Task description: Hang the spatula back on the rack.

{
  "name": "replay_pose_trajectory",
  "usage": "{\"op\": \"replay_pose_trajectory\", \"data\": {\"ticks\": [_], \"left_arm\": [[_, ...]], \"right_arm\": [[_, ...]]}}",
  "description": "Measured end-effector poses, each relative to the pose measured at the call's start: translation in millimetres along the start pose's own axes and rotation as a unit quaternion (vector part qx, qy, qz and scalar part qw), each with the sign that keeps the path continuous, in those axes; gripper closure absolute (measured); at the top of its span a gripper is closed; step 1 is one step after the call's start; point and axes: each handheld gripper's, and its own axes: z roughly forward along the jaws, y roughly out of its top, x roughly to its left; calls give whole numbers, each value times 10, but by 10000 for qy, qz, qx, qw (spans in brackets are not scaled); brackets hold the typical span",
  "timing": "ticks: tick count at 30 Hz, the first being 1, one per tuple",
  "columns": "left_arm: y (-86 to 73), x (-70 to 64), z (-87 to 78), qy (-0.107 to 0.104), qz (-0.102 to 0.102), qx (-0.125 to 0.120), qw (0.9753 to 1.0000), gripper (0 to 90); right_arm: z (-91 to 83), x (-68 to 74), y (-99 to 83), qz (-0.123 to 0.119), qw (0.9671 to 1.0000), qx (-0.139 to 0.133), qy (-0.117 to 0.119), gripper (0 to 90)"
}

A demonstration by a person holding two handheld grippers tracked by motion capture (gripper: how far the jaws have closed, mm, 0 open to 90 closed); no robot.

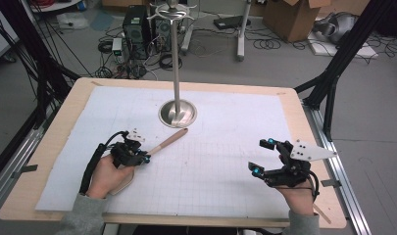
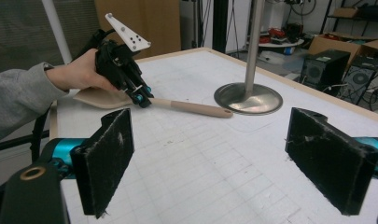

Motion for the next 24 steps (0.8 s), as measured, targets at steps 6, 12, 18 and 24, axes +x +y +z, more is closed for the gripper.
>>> {"op": "replay_pose_trajectory", "data": {"ticks": [6, 12, 18, 24], "left_arm": [[-9, 30, -115, -66, -58, -234, 9997, 780], [-26, 71, -210, -174, -146, -451, 9987, 780], [-34, 85, -275, -195, -128, -531, 9983, 780], [-12, 138, -418, -220, -121, -726, 9970, 780]], "right_arm": [[-8, -1, 1, 4, 10000, -23, -1, 143], [6, 7, 0, 4, 10000, 38, 13, 143], [-3, 0, 0, 4, 10000, 17, 12, 143], [-4, -3, -1, -2, 10000, 7, 4, 143]]}}
